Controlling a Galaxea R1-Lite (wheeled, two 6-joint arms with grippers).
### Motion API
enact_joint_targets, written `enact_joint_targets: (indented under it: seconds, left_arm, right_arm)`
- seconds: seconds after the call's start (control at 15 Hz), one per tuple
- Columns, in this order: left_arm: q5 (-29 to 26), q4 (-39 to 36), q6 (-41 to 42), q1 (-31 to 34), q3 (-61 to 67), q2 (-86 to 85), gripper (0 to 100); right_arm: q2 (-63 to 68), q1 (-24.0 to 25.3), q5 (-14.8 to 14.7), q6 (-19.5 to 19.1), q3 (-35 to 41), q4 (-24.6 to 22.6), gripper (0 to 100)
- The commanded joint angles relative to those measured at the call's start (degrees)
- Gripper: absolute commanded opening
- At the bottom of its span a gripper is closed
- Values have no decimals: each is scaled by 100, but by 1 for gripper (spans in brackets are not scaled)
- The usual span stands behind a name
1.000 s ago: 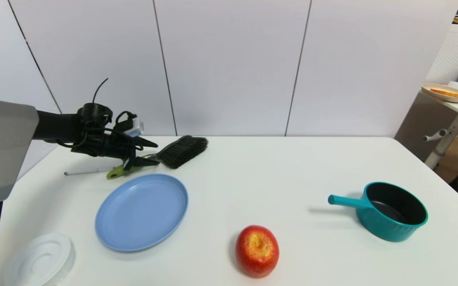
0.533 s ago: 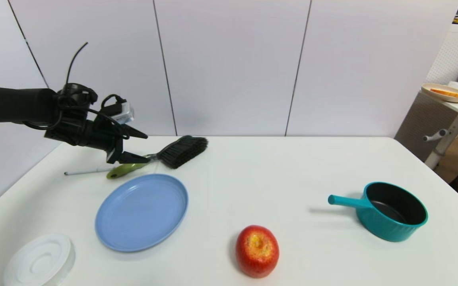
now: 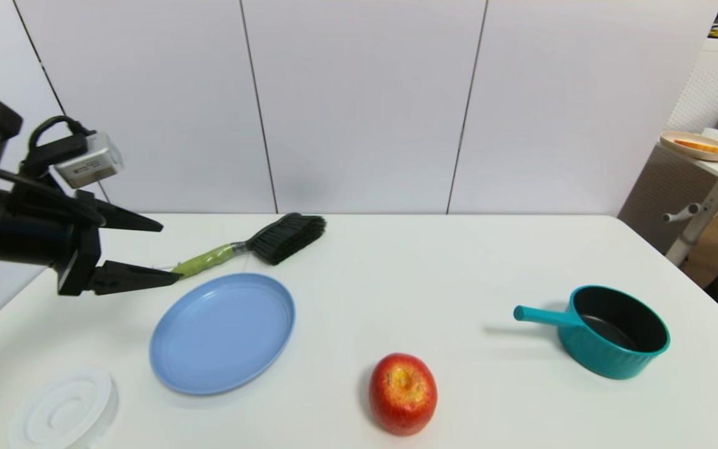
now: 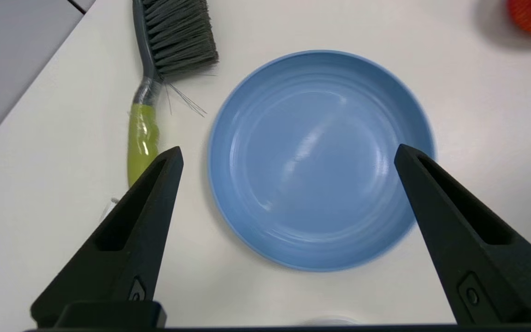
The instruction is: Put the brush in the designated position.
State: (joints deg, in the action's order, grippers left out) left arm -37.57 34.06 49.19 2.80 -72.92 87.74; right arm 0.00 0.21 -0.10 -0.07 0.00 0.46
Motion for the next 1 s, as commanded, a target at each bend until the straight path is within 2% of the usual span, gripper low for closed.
enact_joint_targets:
  seconds: [0.07,0.13,0.27,0.4,0.6,0.87,1.0]
  left_arm:
    - [356,-1745,-1904,10,2133,-2700,100]
    - [532,-2202,-2361,1,2546,-3245,100]
    - [971,-2597,-2924,1,3082,-4177,100]
    - [1428,-2615,-3425,1,3539,-5117,100]
    - [1753,-2615,-3987,1,4278,-6374,100]
    - [2817,-2615,-4189,-17,4955,-7402,100]
    - [3133,-2615,-4436,-140,5324,-7754,100]
  right_arm:
    - [9,6,1,-1,9,-2,100]
    - [9,6,1,-1,9,-2,100]
    - [9,6,1,-1,9,-2,100]
    - [9,6,1,-1,9,-2,100]
    - [9,-3,1,-1,9,-2,100]
    - [9,6,1,-1,9,-2,100]
    - [9,6,1,-1,9,-2,100]
